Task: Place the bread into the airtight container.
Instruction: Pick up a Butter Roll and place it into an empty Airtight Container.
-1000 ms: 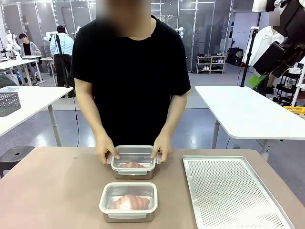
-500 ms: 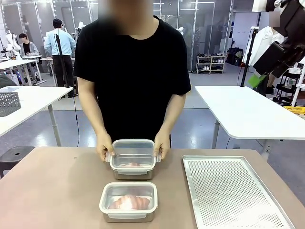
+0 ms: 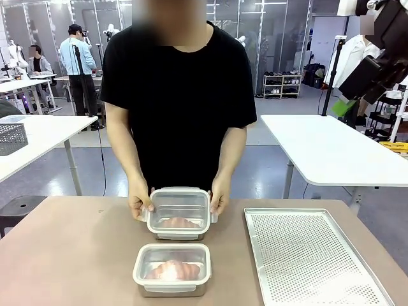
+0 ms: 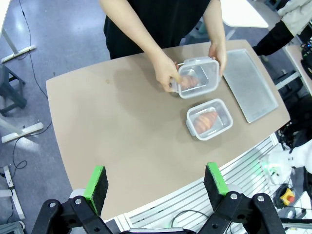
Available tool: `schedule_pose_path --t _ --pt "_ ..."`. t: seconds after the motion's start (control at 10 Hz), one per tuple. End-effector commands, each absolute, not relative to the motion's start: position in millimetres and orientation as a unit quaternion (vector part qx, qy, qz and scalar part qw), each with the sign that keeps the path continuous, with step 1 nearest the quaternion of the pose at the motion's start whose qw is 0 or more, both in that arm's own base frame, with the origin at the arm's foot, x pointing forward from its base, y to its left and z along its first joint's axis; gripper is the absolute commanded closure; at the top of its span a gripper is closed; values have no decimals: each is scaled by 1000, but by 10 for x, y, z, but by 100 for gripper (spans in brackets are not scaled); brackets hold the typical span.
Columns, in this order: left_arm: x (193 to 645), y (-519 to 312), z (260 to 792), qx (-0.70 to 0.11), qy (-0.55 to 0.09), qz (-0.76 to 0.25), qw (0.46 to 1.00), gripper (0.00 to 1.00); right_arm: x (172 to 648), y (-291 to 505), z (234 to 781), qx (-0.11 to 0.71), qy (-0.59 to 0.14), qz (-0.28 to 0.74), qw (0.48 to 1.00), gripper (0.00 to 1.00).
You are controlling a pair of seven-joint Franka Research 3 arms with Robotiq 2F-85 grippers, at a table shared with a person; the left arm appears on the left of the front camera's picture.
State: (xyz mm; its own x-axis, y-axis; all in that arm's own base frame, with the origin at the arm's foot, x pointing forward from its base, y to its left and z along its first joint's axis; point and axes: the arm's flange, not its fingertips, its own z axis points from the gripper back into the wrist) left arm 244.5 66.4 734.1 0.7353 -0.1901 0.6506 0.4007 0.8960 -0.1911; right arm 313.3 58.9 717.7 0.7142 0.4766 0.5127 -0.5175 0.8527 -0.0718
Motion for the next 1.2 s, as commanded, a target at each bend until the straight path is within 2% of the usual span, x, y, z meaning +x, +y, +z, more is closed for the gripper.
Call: schedule_pose_path --t 0.0,1.1 --pt "2444 667 7358 -160 -326 -166 917 0 3121 571 7150 33 -272 267 924 0" --pt "2444 667 7358 -160 -326 -166 917 0 3121 571 7150 33 -272 267 924 0"
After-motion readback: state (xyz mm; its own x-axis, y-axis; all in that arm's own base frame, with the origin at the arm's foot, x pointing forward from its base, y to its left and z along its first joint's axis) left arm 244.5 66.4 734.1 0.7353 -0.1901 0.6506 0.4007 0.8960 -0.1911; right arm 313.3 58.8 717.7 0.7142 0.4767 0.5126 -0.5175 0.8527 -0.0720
